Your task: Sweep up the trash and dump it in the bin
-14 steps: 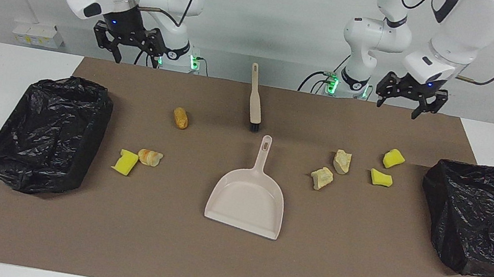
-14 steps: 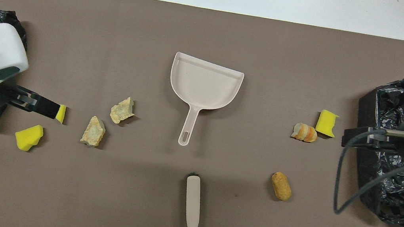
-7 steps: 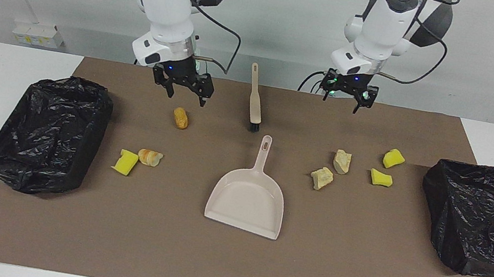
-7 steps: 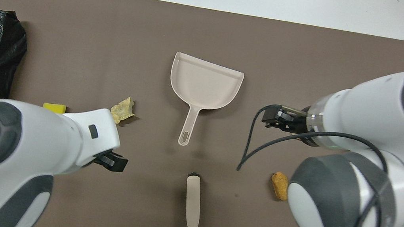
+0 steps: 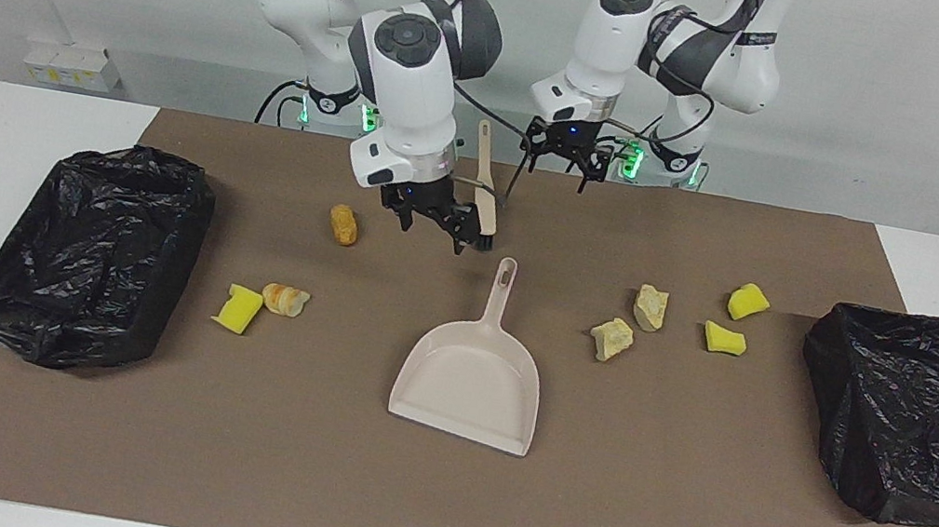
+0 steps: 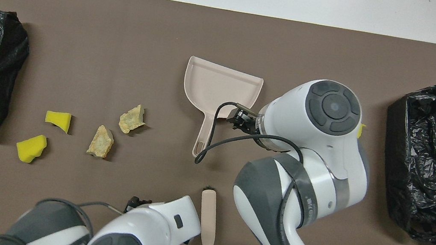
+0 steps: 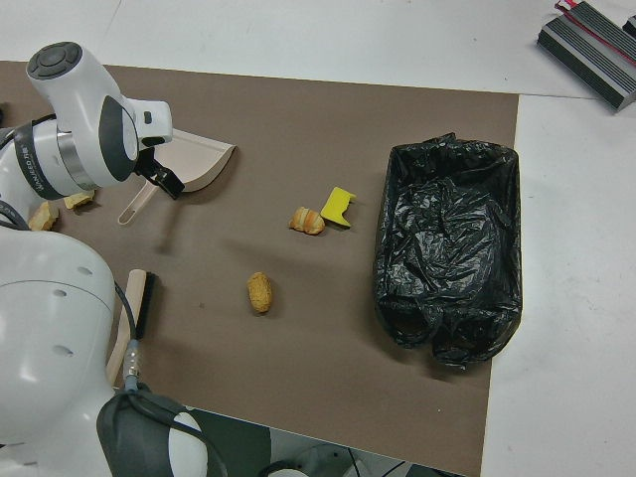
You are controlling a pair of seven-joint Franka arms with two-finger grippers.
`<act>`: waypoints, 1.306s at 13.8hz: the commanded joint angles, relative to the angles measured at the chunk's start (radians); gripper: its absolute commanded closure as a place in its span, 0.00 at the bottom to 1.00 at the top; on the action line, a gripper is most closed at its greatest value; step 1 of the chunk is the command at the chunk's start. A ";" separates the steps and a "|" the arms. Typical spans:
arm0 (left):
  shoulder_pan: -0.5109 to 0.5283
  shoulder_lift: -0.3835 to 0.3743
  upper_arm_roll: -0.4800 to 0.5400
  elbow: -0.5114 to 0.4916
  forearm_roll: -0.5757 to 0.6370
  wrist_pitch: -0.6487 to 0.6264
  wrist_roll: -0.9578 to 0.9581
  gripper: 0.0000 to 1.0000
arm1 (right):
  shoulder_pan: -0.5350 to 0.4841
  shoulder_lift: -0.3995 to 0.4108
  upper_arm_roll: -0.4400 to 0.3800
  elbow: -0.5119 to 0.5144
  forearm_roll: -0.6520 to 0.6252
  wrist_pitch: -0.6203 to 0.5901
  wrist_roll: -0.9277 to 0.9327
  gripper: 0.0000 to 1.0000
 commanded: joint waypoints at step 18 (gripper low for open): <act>-0.084 0.058 -0.196 -0.109 0.096 0.245 -0.484 0.00 | 0.148 0.292 -0.005 0.191 -0.056 0.057 0.270 0.52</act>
